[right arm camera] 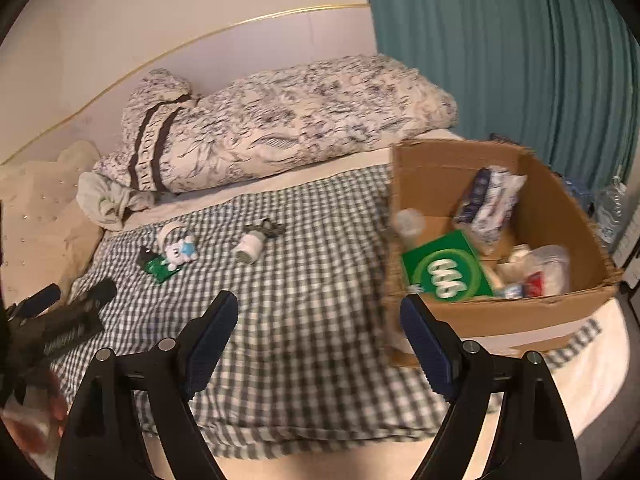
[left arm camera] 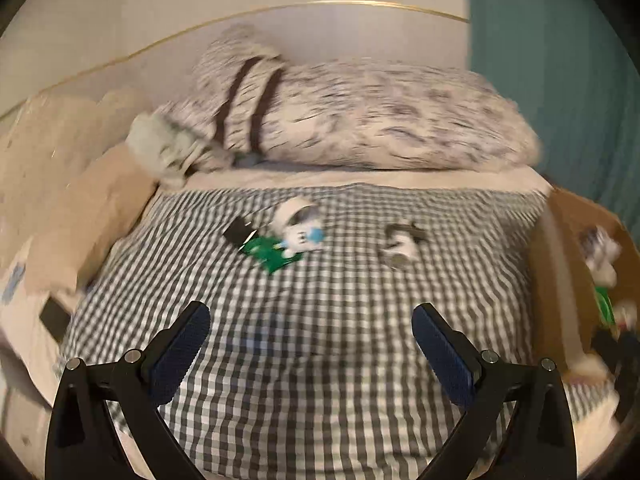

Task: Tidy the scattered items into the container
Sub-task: 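Return both grippers over the remaining items on the sheet, then grasp the green packet with left gripper while right grasps the white plug adapter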

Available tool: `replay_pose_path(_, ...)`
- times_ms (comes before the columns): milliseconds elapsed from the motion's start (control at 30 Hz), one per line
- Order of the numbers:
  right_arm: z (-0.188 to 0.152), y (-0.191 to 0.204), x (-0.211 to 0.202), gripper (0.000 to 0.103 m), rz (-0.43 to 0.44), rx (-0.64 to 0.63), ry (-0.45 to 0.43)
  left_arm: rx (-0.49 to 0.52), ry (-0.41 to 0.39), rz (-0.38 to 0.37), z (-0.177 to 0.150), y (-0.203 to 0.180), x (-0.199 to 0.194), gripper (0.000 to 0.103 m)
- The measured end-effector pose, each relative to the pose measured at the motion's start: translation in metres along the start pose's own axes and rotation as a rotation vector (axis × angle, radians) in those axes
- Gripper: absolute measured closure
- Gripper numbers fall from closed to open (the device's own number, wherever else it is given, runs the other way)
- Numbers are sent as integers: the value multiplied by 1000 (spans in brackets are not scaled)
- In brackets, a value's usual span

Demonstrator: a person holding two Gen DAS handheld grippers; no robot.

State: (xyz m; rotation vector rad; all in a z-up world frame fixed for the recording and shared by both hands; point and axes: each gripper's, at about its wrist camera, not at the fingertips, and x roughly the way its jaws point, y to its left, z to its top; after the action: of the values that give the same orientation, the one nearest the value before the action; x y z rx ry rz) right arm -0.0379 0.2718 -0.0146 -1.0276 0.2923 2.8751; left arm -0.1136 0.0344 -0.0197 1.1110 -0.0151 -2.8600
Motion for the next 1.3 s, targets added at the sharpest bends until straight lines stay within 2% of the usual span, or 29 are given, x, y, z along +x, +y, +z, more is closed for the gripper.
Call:
replay_pose_path(100, -6, 12, 21, 20, 23, -6, 43, -41, 0, -11, 0, 8, 17, 0)
replay_pose_path(200, -13, 25, 42, 20, 33, -30, 83, -44, 11, -32, -14, 12, 42, 0)
replay_pose_path(333, -23, 37, 64, 20, 42, -50, 112, -16, 89, -38, -33, 18, 70, 0)
replay_pose_path(433, -27, 41, 73, 20, 67, -33, 143, -3, 117, -29, -36, 24, 73, 0)
replay_pose_path(567, -29, 55, 63, 20, 98, -32, 141, -13, 97, -11, -38, 39, 51, 0)
replay_pose_path(767, -27, 71, 16, 20, 153, -14, 92, 30, 87, -3, -41, 61, 8, 0)
replay_pose_path(933, -27, 79, -14, 20, 187, -20, 69, 3, 83, -29, -43, 79, -8, 0)
replay_pose_path(1100, -30, 84, -10, 20, 200, -9, 75, -9, 120, -16, -52, 100, 7, 0)
replay_pose_path(1300, -22, 93, 26, 20, 186, 2, 105, -16, 137, 22, -45, 115, 51, 0)
